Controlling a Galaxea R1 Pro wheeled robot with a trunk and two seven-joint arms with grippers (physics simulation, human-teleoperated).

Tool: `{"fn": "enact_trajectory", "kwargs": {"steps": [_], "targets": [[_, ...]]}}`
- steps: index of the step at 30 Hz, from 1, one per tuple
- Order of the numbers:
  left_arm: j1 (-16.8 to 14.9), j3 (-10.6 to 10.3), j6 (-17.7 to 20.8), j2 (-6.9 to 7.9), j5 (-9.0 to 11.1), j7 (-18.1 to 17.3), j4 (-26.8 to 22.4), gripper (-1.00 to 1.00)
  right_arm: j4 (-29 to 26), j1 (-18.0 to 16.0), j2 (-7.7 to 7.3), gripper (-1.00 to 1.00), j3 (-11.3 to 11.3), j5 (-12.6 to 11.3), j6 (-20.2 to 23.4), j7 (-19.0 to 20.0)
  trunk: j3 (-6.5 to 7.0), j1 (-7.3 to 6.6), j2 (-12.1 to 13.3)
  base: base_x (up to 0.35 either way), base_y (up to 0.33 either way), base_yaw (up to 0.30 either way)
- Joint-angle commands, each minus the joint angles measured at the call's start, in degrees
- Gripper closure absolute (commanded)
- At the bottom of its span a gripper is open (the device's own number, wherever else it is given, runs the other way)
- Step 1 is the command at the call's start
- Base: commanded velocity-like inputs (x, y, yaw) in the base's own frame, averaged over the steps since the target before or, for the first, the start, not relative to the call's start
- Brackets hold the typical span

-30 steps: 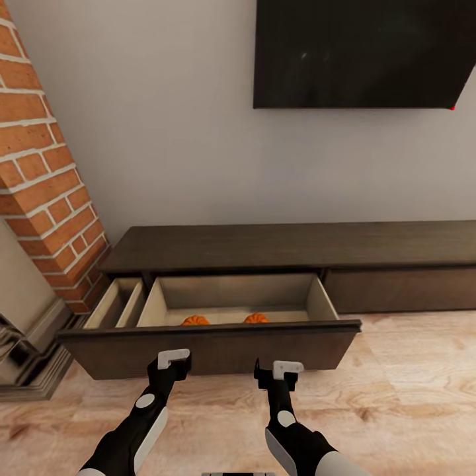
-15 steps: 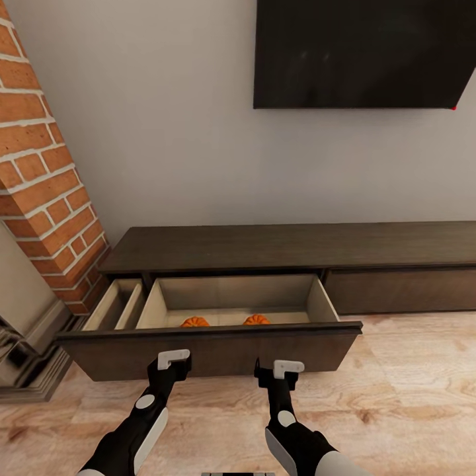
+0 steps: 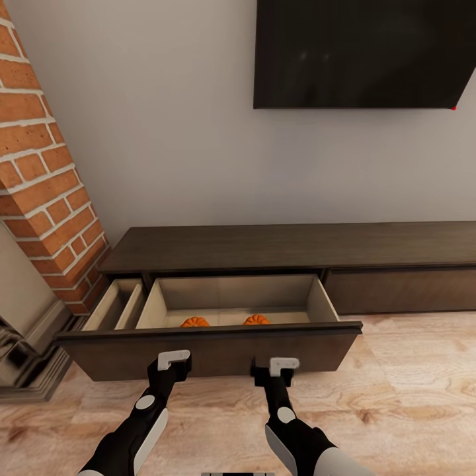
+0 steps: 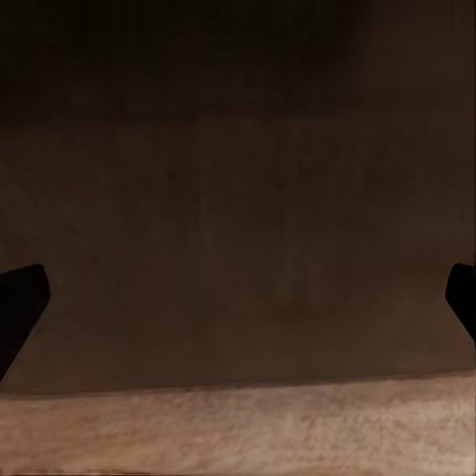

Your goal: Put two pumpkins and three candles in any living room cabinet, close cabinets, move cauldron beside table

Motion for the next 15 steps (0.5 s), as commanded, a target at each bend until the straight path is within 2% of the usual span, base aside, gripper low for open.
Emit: {"fn": "enact_trajectory", "kwargs": {"steps": [1, 5, 15], "targets": [[0.00, -0.04, 0.00, 0.00, 0.00, -0.01, 0.00, -1.00, 0.02, -0.02, 0.00, -1.00, -0.02, 0.14, 0.08, 1.48, 0.00, 0.00, 0.00, 0.000, 0.000, 0.000], [0.00, -0.14, 0.01, 0.00, 0.00, -0.04, 0.00, -1.00, 0.07, -0.03, 0.00, -1.00, -0.04, 0.35, 0.15, 3.85, 0.00, 0.00, 0.00, 0.000, 0.000, 0.000], [0.00, -0.29, 0.01, 0.00, -0.02, -0.10, 0.00, -1.00, 0.60, -0.13, 0.00, -1.00, -0.30, 0.33, 0.10, 4.51, 0.00, 0.00, 0.00, 0.005, 0.000, 0.000]]}}
